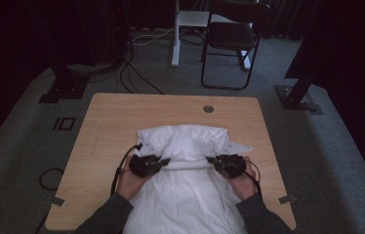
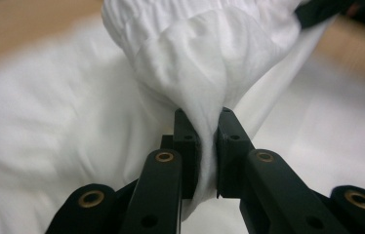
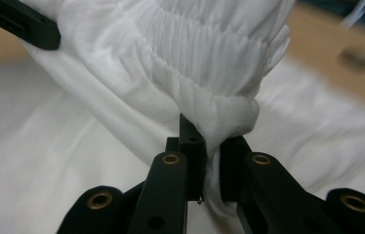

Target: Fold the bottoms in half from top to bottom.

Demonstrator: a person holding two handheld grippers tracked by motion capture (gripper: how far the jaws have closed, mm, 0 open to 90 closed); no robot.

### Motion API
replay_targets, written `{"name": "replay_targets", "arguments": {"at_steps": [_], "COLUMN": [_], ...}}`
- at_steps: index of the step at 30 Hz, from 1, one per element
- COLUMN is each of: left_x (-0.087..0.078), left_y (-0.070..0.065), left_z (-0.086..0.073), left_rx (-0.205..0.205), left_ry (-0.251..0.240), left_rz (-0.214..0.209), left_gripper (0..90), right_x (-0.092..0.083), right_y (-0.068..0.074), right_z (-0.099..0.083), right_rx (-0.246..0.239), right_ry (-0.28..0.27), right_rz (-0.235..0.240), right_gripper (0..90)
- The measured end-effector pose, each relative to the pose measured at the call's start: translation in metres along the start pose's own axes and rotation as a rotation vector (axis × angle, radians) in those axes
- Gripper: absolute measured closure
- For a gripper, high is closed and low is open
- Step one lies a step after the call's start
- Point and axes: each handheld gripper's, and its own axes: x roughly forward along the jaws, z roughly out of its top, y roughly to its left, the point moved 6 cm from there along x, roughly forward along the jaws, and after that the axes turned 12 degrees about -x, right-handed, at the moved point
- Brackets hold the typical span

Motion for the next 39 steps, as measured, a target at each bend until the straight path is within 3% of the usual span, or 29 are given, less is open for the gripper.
{"name": "replay_targets", "arguments": {"at_steps": [1, 2, 3, 4, 5, 7, 10, 16, 18, 22, 23, 24, 25, 26, 28, 33, 35, 39], "left_x": [0.008, 0.008, 0.020, 0.020, 0.034, 0.039, 0.040, 0.045, 0.050, 0.055, 0.059, 0.059, 0.065, 0.065, 0.075, 0.087, 0.091, 0.096], "left_y": [-0.002, -0.002, -0.002, -0.002, -0.001, 0.003, 0.009, 0.031, 0.041, 0.046, 0.051, 0.051, 0.061, 0.061, 0.079, 0.097, 0.103, 0.113], "left_z": [-0.018, -0.018, -0.034, -0.034, -0.048, -0.049, -0.046, -0.034, -0.027, -0.020, -0.015, -0.015, -0.007, -0.007, 0.007, 0.023, 0.027, 0.034], "left_rx": [-0.021, -0.021, -0.014, -0.014, 0.041, 0.056, 0.059, 0.039, 0.057, 0.060, 0.079, 0.079, 0.072, 0.072, 0.032, 0.002, -0.011, -0.043], "left_ry": [0.037, 0.037, 0.096, 0.096, 0.156, 0.137, 0.144, 0.158, 0.156, 0.155, 0.157, 0.157, 0.154, 0.154, 0.148, 0.142, 0.131, 0.118], "left_rz": [0.000, 0.000, 0.017, 0.017, 0.072, 0.073, 0.080, 0.066, 0.092, 0.119, 0.138, 0.138, 0.150, 0.150, 0.176, 0.232, 0.243, 0.243], "left_gripper": [82.9, 83.0, 82.9, 82.9, 82.8, 82.9, 82.5, 81.9, 81.7, 81.8, 81.7, 81.6, 81.6, 81.6, 81.6, 81.7, 81.8, 81.8], "right_x": [0.009, 0.009, 0.017, 0.017, 0.020, 0.022, 0.024, 0.044, 0.057, 0.067, 0.075, 0.075, 0.085, 0.085, 0.100, 0.120, 0.132, 0.139], "right_y": [0.014, 0.014, 0.024, 0.024, 0.027, 0.029, 0.031, 0.034, 0.028, 0.015, 0.003, 0.003, -0.010, -0.010, -0.026, -0.044, -0.057, -0.066], "right_z": [-0.018, -0.018, -0.033, -0.033, -0.039, -0.042, -0.044, -0.052, -0.052, -0.047, -0.043, -0.043, -0.039, -0.039, -0.030, -0.017, -0.010, -0.008], "right_rx": [0.011, 0.011, 0.000, 0.000, 0.023, 0.044, 0.041, 0.066, 0.083, 0.035, 0.039, 0.039, 0.050, 0.050, 0.038, 0.015, 0.052, 0.083], "right_ry": [0.052, 0.052, 0.101, 0.101, 0.109, 0.110, 0.126, 0.176, 0.160, 0.167, 0.169, 0.169, 0.165, 0.165, 0.165, 0.198, 0.202, 0.186], "right_rz": [0.042, 0.042, 0.052, 0.052, 0.078, 0.100, 0.095, 0.130, 0.147, 0.116, 0.103, 0.103, 0.101, 0.101, 0.085, 0.044, 0.039, 0.039], "right_gripper": [84.5, 84.5, 84.3, 84.3, 84.0, 83.8, 83.5, 83.3, 84.1, 84.1, 84.2, 84.2, 84.2, 84.2, 84.2, 84.2, 84.2, 84.1]}}
